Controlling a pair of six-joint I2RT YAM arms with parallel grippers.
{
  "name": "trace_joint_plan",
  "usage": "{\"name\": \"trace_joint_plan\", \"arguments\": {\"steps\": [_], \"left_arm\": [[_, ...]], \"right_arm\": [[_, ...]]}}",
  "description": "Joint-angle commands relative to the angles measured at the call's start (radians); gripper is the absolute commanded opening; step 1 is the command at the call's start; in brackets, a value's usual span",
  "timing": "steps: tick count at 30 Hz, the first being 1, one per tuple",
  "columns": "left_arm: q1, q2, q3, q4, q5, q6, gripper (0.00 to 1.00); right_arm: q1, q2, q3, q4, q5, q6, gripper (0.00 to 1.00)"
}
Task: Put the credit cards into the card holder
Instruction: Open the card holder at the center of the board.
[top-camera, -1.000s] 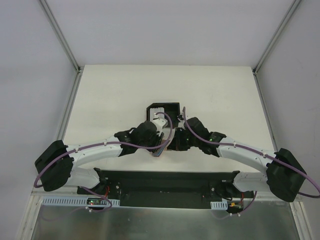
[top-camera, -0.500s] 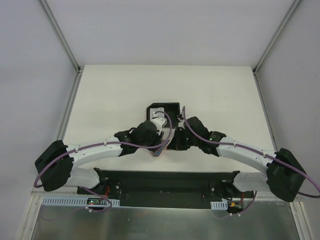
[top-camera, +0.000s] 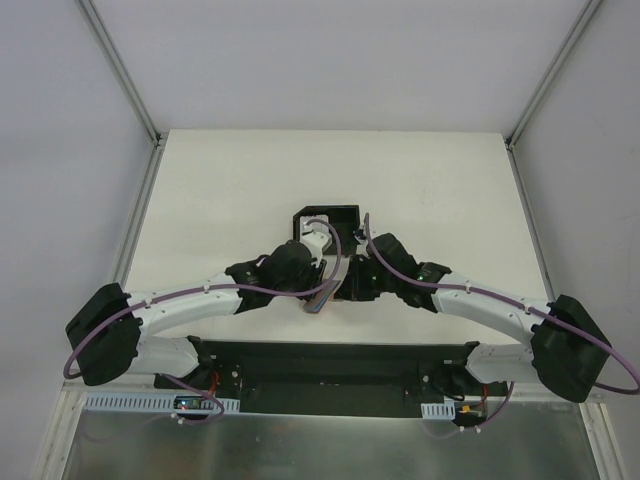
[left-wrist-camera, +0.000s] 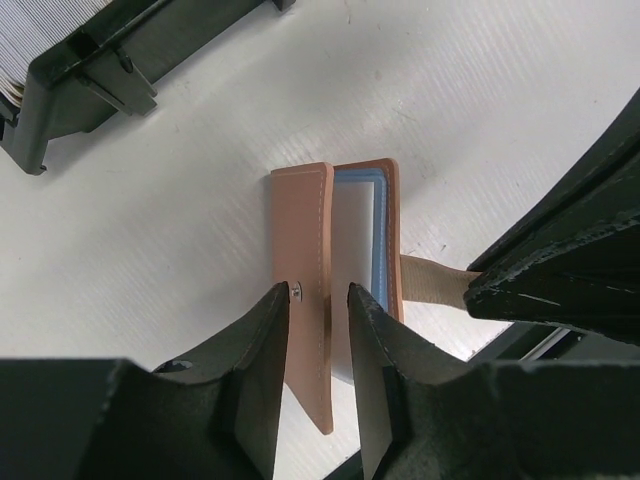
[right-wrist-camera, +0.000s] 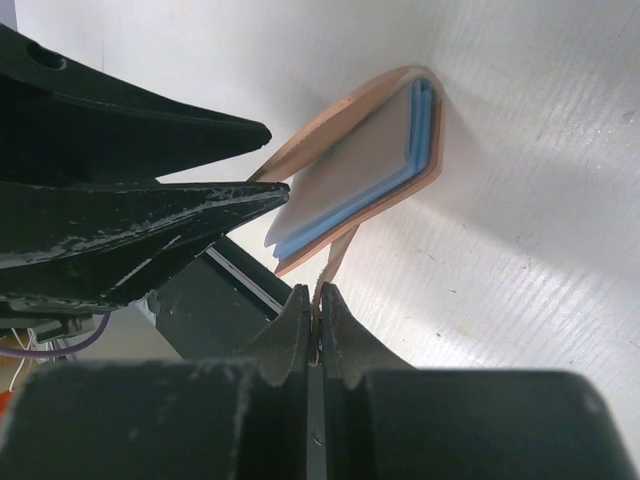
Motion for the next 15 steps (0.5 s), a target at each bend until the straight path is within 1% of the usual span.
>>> {"name": "trace_joint_plan", "arguments": {"steps": [1, 4, 6, 9, 10, 13, 15], "left_arm": [[-0.007, -0.043, -0.013, 0.028, -0.01, -0.026, 0.27], [-0.007, -0.033, -0.018, 0.028, -0.004, -0.026, 0.2], [-0.007, -0.032, -0.021, 0.028, -0.002, -0.024, 0.2], [-0.007, -0.033, -0.022, 0.028, -0.001, -0.021, 0.25], [-0.007, -0.033, -0.024, 0.027, 0.001, -0.018, 0.25], [-0.007, -0.035, -0.025, 0.028, -0.002, -0.016, 0.18], [-0.007, -0.035, -0.025, 0.027, -0.007, -0.016, 0.18]], "right_arm": [[-0.004, -0.004, 0.041, 0.002, -0.003, -0.012, 0.01], [-0.004, -0.006, 0.041, 0.002, -0.004, -0.01, 0.01], [-0.002, -0.004, 0.04, 0.002, -0.004, -0.012, 0.01], [-0.002, -0.006, 0.039, 0.002, -0.006, -0.012, 0.01], [-0.004, -0.006, 0.039, 0.002, -0.004, -0.012, 0.01], [-0.004, -0.004, 0.039, 0.002, -0.004, -0.012, 0.01], [-0.004, -0.006, 0.041, 0.001, -0.003, -0.01, 0.01]]}}
